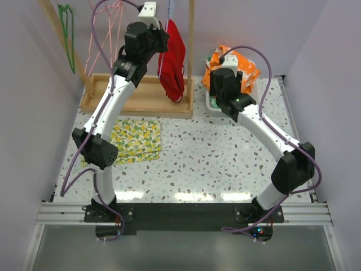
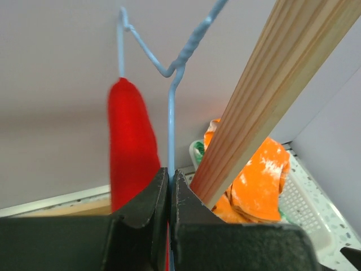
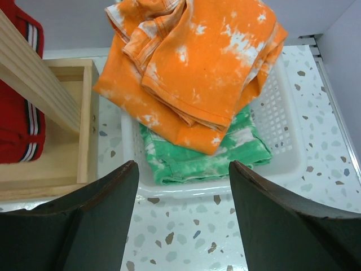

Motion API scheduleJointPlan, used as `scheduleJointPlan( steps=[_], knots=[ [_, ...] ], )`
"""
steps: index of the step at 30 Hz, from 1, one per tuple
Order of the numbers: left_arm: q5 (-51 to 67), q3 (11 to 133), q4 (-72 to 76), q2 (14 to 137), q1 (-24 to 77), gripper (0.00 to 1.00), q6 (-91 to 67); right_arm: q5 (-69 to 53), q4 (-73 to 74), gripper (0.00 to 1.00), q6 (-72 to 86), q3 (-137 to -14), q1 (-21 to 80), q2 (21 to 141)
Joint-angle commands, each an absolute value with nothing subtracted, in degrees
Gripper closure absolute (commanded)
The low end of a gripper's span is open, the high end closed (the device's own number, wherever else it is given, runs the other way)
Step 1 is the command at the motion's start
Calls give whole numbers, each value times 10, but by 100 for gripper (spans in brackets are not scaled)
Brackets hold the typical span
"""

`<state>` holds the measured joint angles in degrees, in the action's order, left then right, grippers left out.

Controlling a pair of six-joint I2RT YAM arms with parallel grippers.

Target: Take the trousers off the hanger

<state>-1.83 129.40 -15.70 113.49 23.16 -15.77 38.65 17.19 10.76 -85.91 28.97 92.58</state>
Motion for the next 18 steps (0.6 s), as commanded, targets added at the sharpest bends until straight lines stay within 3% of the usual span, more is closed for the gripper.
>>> scheduleJointPlan(
  steps=[1,18],
  knots=[
    [-63,1295,-178,1062,242,100,-92,372,156,32,129,-853,294,910],
    [-105,1328,-117,1026,262,100,-89,356,162,32,134,-841,296,901]
  ],
)
